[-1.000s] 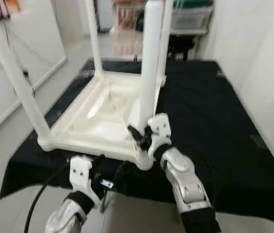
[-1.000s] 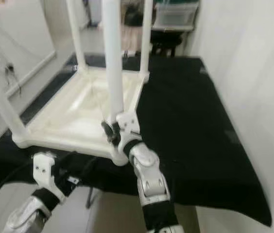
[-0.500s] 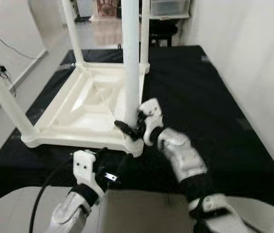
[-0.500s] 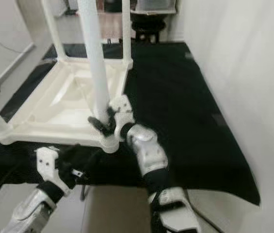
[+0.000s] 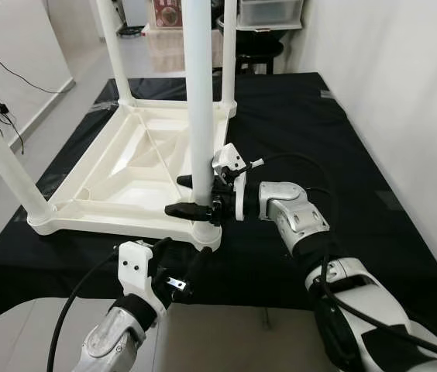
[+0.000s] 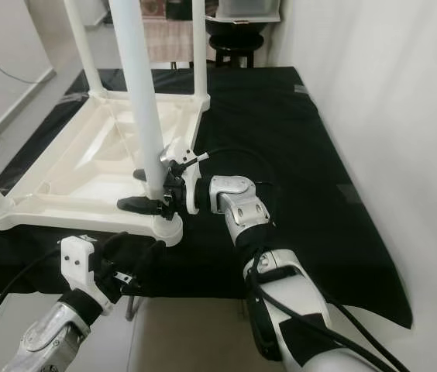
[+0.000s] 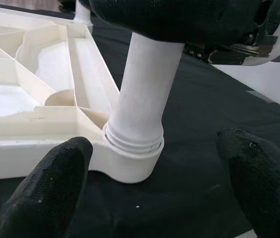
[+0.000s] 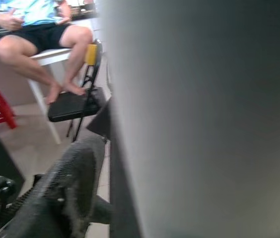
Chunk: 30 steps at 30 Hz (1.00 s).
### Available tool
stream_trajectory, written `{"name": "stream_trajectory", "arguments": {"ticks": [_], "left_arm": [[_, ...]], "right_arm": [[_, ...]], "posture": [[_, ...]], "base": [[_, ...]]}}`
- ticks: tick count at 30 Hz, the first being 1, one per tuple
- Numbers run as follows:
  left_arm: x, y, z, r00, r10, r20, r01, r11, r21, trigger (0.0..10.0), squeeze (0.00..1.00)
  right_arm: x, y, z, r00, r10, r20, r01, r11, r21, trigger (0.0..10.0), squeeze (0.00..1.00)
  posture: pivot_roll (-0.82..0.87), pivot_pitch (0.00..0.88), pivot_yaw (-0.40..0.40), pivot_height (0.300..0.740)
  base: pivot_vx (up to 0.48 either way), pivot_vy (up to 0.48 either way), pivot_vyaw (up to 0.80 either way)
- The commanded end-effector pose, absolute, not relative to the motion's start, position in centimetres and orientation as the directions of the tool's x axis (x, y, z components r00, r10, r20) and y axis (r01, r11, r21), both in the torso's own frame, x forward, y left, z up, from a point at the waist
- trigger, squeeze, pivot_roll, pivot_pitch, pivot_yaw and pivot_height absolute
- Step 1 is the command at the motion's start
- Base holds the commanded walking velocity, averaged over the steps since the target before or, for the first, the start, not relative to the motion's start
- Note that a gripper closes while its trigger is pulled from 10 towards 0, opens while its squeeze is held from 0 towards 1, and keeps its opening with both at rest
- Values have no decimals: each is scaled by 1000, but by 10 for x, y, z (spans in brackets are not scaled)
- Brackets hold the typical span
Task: Building children table
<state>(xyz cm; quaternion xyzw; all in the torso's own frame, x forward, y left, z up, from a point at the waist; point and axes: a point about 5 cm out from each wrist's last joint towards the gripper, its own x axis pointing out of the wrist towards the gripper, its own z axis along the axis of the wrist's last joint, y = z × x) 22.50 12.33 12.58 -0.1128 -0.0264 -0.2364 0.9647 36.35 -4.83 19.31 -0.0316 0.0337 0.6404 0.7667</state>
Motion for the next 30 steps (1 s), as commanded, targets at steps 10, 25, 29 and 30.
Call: {"name": "stream_trajectory", "arguments": {"ticks": [10,25,29,30], "left_arm": [[224,123,123,888,-451,95,460,861,-216,10000,0],[219,125,125,890,-447,95,457,864,-213,10000,0],[220,126,125,889,-449,96,459,862,-217,10000,0],[220,126,125,889,-449,96,459,862,-217,10000,0]], "right_arm": [[365,-57,185,182,981,-72,-983,183,9,0,0],[325,-54,122,867,483,-125,-492,869,-55,0,0],[338,-48,125,861,496,-114,-503,862,-54,10000,0],[338,-48,125,861,496,-114,-503,862,-54,10000,0]], "posture": [[20,54,12,740],[9,82,8,740],[12,83,12,740],[12,83,12,740]], "base": [[0,0,0],[0,0,0],[0,0,0],[0,0,0]]}}
